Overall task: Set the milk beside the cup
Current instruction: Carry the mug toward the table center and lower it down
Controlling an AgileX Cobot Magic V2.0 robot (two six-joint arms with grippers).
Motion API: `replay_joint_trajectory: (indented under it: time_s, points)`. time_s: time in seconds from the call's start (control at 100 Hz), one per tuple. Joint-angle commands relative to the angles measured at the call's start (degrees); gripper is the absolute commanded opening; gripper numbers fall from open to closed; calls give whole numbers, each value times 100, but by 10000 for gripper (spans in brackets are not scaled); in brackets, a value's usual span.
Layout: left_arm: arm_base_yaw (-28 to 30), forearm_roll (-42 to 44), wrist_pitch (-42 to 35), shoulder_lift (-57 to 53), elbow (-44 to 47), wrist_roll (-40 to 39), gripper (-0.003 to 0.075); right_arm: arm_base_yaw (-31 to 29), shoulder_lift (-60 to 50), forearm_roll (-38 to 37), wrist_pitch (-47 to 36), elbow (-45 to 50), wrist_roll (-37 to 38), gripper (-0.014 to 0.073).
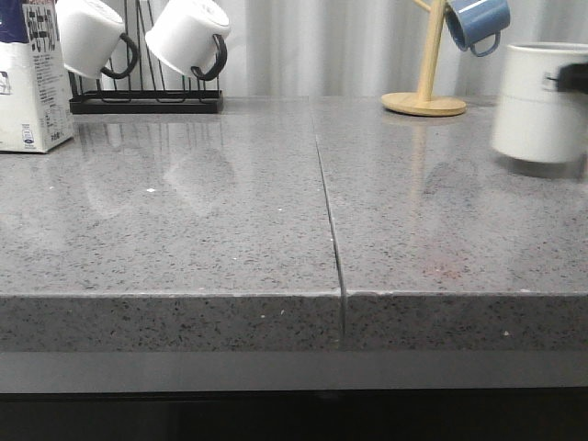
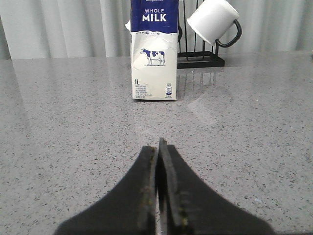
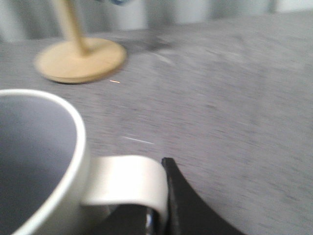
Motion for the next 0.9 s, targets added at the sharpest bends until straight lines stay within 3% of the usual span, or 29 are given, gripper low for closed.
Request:
replay_joint_trajectory:
  time_s: [0.0,0.28,0.48,0.89]
  points:
    - [2,-61,-441,-175,255,-22,-20,382,-255,-62,-391,-324,17,-64]
    - [2,-61,-441,-175,255,-22,-20,1595,179,-62,-86,-1094,-8,-64]
    - [2,-61,-441,-175,255,-22,-20,2135,684,-62,-86,-1554,-22,-64]
    - [2,-61,-441,-175,255,-22,-20,2293,1053,-62,-86,-1728,-22,-64]
